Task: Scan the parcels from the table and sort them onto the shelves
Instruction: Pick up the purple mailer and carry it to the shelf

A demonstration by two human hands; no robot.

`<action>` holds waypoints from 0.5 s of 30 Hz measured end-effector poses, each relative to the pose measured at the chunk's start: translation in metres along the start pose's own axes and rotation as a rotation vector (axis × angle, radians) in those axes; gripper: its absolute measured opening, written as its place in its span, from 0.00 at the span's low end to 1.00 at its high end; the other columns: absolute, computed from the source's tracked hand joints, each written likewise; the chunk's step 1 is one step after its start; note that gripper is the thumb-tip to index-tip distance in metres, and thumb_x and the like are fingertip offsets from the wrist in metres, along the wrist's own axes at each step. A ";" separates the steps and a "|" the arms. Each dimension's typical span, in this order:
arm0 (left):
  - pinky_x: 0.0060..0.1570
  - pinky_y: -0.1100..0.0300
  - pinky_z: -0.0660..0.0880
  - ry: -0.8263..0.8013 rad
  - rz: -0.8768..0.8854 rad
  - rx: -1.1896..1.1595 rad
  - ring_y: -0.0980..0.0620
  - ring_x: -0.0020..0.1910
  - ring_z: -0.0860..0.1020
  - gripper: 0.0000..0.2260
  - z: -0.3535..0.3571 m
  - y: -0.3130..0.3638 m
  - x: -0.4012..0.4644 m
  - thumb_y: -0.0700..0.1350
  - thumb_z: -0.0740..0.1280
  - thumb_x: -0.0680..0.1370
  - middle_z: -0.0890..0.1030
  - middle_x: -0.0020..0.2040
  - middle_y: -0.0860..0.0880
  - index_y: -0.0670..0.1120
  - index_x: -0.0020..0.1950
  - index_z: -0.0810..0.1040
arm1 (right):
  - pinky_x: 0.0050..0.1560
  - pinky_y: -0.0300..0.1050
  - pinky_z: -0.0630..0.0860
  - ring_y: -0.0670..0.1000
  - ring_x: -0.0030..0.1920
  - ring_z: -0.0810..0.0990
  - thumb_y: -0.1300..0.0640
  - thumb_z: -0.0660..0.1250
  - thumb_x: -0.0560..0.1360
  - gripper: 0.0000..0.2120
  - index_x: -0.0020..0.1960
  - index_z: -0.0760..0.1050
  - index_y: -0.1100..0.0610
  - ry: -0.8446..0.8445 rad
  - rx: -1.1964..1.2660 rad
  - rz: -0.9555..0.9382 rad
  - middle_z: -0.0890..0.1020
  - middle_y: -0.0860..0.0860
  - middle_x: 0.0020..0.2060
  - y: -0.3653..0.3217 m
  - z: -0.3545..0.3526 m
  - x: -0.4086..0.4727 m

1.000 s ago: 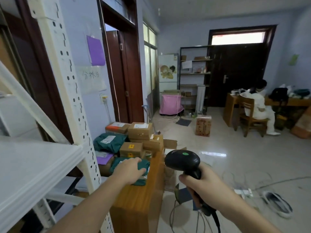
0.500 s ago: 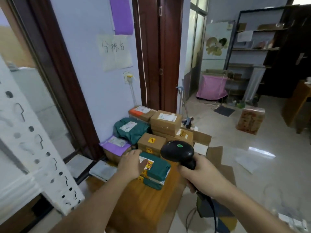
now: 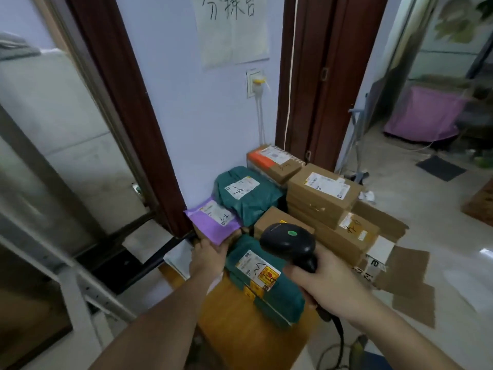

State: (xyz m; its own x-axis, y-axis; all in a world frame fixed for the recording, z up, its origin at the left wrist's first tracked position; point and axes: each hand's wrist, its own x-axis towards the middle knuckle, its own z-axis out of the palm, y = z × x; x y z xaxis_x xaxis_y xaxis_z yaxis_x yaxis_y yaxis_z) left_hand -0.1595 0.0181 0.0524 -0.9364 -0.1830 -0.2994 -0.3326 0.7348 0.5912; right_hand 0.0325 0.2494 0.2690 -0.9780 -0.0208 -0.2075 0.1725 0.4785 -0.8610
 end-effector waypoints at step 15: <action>0.59 0.41 0.81 0.205 -0.453 -0.548 0.34 0.59 0.81 0.45 0.064 -0.003 0.142 0.67 0.75 0.66 0.81 0.63 0.36 0.36 0.71 0.72 | 0.30 0.39 0.75 0.48 0.25 0.76 0.55 0.70 0.78 0.06 0.50 0.73 0.52 -0.275 0.077 0.175 0.77 0.49 0.24 0.052 -0.024 0.145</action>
State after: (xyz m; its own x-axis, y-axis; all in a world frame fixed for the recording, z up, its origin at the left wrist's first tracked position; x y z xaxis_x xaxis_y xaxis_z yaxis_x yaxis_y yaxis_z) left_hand -0.2840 0.0315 -0.0399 -0.6782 -0.5491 -0.4884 -0.6495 0.1369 0.7480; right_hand -0.1027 0.2921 0.2054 -0.8665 -0.1852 -0.4635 0.3535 0.4278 -0.8319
